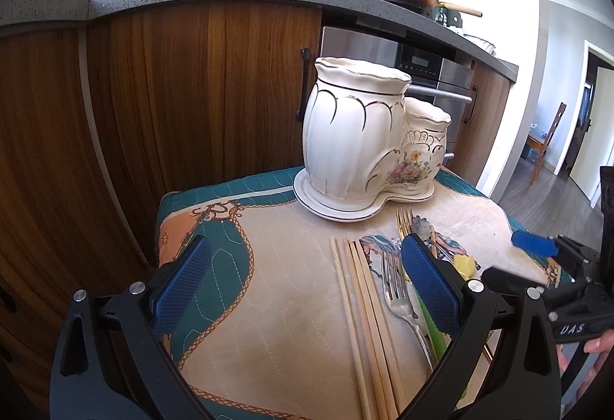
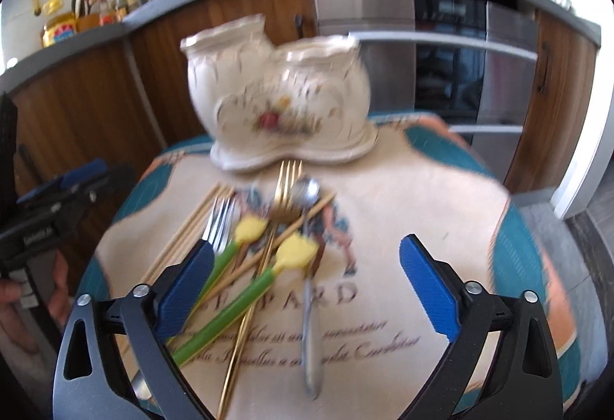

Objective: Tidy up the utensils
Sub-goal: 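Lower the right gripper and grasp the green-handled yellow-tulip utensil, then lift the green utensil with the right gripper while the left gripper grasps a wooden chopstick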

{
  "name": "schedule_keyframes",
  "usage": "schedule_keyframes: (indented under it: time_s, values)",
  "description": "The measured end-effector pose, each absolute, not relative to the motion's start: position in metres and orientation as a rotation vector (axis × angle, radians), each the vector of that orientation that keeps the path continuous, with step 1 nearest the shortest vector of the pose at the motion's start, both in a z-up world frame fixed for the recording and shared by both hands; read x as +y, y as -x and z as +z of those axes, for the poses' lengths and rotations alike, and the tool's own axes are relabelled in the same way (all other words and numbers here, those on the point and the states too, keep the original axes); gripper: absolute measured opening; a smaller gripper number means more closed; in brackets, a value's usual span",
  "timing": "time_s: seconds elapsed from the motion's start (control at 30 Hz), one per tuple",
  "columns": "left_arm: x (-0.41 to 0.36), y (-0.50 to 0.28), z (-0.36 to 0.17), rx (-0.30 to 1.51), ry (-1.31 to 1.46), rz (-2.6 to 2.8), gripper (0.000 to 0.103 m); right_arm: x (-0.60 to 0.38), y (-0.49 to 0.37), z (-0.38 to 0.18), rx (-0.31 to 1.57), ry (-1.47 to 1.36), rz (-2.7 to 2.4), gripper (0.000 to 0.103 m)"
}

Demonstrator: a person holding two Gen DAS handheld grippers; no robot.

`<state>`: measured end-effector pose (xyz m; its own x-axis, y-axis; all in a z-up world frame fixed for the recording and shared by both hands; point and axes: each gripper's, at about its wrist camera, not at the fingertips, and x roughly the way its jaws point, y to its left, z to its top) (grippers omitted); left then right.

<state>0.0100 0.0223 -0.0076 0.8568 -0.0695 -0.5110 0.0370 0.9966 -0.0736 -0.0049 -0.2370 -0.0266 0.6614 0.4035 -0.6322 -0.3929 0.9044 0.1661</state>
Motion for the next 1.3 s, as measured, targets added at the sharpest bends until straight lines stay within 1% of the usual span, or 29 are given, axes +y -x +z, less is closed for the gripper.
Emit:
schedule_keyframes:
  time_s: [0.07,0.13,0.23,0.4,0.57,0.67,0.73,0.8,0.83,0.9,1.0,1.1,1.2,1.27,1.3]
  values:
    - [0.022,-0.01,-0.007,0.539,0.053,-0.062,0.098,-0.234,0.008,-0.029,0.746,-0.027,0.469,0.09]
    - [0.022,-0.011,-0.007,0.543,0.047,-0.069,0.098,-0.23,0.012,-0.029,0.765,-0.023,0.481,0.075]
    - [0.025,-0.012,-0.006,0.545,0.048,-0.067,0.098,-0.225,0.011,-0.031,0.788,-0.005,0.488,0.064]
    - [0.031,-0.013,-0.005,0.544,0.055,-0.062,0.098,-0.226,0.005,-0.037,0.848,-0.068,0.518,0.05]
    - [0.031,-0.013,-0.005,0.541,0.051,-0.065,0.098,-0.221,-0.003,-0.044,0.878,-0.059,0.508,0.044]
    - [0.03,-0.012,-0.004,0.534,0.038,-0.064,0.098,-0.22,-0.006,-0.046,0.878,-0.067,0.507,0.037]
    - [0.03,-0.012,-0.004,0.533,0.036,-0.066,0.098,-0.222,-0.007,-0.046,0.873,-0.093,0.513,0.024]
    - [0.031,-0.013,-0.005,0.54,0.044,-0.07,0.098,-0.224,-0.008,-0.046,0.871,-0.113,0.522,0.016]
    - [0.032,-0.013,-0.005,0.542,0.047,-0.071,0.098,-0.226,-0.009,-0.046,0.87,-0.129,0.528,0.013]
    - [0.034,-0.014,-0.005,0.548,0.058,-0.077,0.098,-0.229,-0.009,-0.044,0.867,-0.151,0.532,0.01]
    - [0.036,-0.015,-0.006,0.553,0.071,-0.081,0.098,-0.232,-0.007,-0.038,0.838,-0.161,0.536,0.004]
    - [0.038,-0.015,-0.006,0.561,0.098,-0.1,0.098,-0.236,-0.005,-0.029,0.782,-0.147,0.521,0.003]
    - [0.039,-0.016,-0.008,0.583,0.122,-0.139,0.097,-0.238,-0.007,-0.028,0.808,-0.143,0.539,0.003]
    - [0.037,-0.016,-0.008,0.598,0.117,-0.143,0.097,-0.236,-0.009,-0.031,0.859,-0.114,0.535,0.007]
    - [0.036,-0.015,-0.007,0.6,0.108,-0.135,0.097,-0.234,-0.007,-0.032,0.863,-0.09,0.528,0.017]
